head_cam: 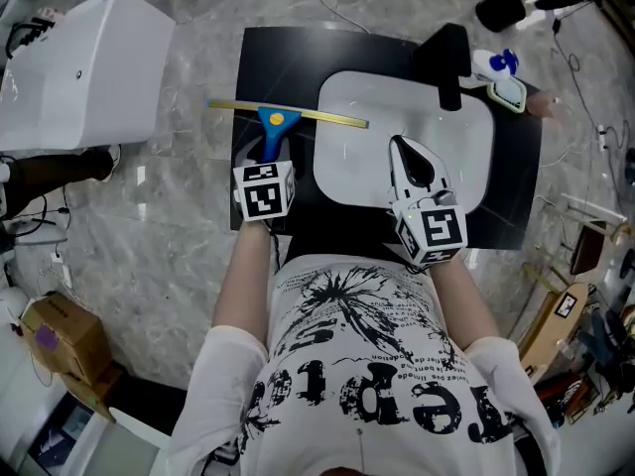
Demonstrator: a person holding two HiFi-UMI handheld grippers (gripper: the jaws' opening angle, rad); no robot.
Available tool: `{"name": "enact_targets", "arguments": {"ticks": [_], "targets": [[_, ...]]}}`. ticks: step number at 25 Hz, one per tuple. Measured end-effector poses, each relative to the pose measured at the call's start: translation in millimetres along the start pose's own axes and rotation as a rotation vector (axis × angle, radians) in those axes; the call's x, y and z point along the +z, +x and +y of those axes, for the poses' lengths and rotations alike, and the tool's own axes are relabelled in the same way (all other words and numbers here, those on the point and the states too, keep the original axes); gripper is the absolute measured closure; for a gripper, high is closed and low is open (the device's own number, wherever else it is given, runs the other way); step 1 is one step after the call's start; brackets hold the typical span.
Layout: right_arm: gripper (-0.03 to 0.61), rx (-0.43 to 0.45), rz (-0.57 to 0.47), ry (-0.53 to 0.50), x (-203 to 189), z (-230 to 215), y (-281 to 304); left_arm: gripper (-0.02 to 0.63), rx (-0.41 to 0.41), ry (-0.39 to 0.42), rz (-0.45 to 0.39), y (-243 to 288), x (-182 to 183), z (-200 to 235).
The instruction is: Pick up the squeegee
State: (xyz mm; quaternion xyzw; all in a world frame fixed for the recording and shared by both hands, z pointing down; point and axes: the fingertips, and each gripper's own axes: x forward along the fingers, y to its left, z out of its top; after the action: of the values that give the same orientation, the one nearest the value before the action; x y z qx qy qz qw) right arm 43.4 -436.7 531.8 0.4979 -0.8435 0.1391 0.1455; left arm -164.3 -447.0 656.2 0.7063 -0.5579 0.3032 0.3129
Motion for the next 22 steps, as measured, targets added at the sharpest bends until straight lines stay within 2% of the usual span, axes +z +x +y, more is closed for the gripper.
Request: {"name": "enact_targets", "arguments": {"ticks": [10, 15, 22], "targets": [[0.563, -0.019, -0.095, -0.016, 28, 6, -55, 0.474, -0.03, 0.023, -0.178, -76, 32, -30], [0.563, -0.031, -0.167, -0.04, 55, 8, -90, 0.474, -0.026, 0.073, -0.303, -131, 59, -54], [0.564, -0.042, -0.276, -0.071, 97, 9, -127, 0.474, 0.02, 0.14, -0.5, -207, 107, -76]]}}
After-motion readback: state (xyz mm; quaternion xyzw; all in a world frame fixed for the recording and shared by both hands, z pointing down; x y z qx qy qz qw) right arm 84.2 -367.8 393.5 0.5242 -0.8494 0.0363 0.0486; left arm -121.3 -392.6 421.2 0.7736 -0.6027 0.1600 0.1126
